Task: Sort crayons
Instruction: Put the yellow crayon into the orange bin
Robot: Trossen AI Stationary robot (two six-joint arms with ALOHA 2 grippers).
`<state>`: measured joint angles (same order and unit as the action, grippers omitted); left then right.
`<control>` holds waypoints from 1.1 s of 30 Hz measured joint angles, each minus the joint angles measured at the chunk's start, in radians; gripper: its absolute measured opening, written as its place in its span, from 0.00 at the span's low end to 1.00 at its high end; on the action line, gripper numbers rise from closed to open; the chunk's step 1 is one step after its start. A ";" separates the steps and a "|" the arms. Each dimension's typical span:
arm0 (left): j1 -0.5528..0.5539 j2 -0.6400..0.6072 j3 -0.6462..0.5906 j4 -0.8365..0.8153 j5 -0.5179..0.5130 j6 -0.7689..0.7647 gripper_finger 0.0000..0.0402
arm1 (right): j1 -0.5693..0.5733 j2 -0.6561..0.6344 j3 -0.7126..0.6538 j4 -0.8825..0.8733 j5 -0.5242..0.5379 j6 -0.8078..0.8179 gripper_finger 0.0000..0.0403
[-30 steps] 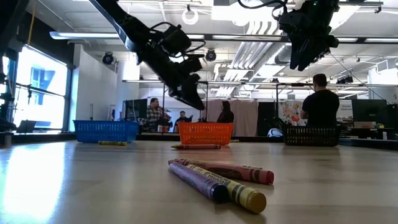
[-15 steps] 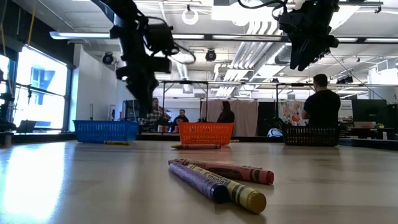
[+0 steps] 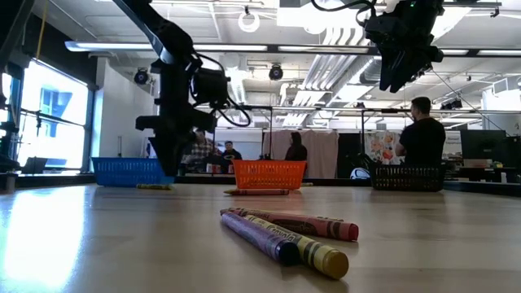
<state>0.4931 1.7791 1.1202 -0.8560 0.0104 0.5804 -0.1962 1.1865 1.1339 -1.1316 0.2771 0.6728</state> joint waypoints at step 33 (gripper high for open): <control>-0.089 0.008 0.000 -0.071 -0.099 0.169 0.21 | 0.000 0.000 0.000 0.000 0.000 0.000 0.33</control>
<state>0.4046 1.7872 1.1206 -0.9271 -0.0882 0.7490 -0.1961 1.1866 1.1342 -1.1316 0.2771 0.6730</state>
